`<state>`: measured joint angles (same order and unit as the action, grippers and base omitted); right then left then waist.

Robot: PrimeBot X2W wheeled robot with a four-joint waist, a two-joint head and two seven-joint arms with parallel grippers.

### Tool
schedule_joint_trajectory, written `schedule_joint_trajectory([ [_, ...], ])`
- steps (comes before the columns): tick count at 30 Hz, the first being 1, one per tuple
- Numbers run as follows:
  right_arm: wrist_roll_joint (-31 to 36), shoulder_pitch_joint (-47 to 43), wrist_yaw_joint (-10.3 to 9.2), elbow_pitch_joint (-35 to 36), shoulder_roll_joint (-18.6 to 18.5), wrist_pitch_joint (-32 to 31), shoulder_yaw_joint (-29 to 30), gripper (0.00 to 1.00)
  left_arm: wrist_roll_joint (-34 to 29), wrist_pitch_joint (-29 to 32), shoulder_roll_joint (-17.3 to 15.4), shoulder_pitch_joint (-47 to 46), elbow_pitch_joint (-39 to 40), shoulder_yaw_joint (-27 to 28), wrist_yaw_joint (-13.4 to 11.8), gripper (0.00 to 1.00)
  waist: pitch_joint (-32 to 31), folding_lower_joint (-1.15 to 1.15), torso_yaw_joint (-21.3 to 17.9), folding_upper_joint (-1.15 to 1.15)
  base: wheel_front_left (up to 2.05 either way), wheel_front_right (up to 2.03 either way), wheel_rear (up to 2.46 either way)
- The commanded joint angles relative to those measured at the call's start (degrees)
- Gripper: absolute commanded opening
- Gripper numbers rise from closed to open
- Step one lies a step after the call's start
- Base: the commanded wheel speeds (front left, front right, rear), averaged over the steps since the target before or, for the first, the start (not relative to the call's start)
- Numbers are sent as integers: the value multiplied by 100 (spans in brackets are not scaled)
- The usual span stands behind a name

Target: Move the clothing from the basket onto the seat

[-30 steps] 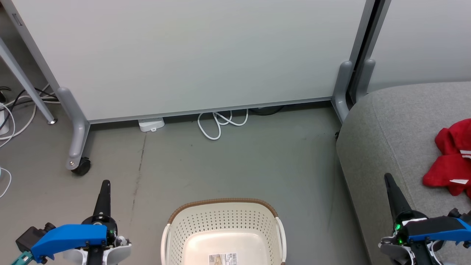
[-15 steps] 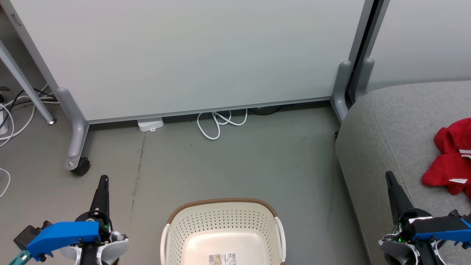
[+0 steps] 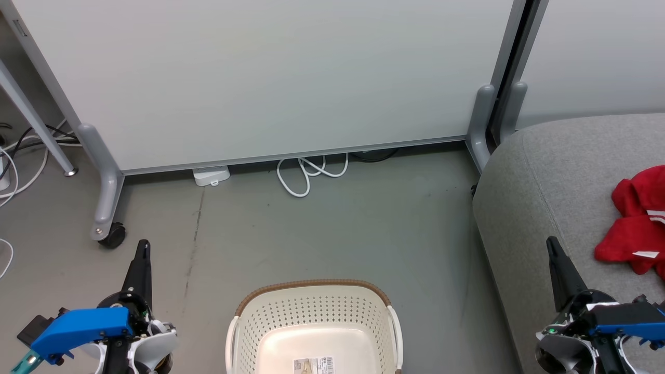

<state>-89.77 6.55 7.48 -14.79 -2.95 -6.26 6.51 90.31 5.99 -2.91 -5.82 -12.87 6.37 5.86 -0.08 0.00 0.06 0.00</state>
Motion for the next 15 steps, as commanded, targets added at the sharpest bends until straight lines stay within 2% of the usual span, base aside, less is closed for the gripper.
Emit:
schedule_joint_trajectory([
  [1, -133, 71, 2, 26, 12, -25, 18, 0, 95, 38, 4, -80, 47, 24, -11, 0, 0, 0, -2, 0, 0, 0, 0],
  [15, -260, 79, 2, 27, 13, -53, 25, 0, 208, 77, 5, -88, 61, 43, -16, 0, 2, 0, -7, 0, 0, 0, 0],
])
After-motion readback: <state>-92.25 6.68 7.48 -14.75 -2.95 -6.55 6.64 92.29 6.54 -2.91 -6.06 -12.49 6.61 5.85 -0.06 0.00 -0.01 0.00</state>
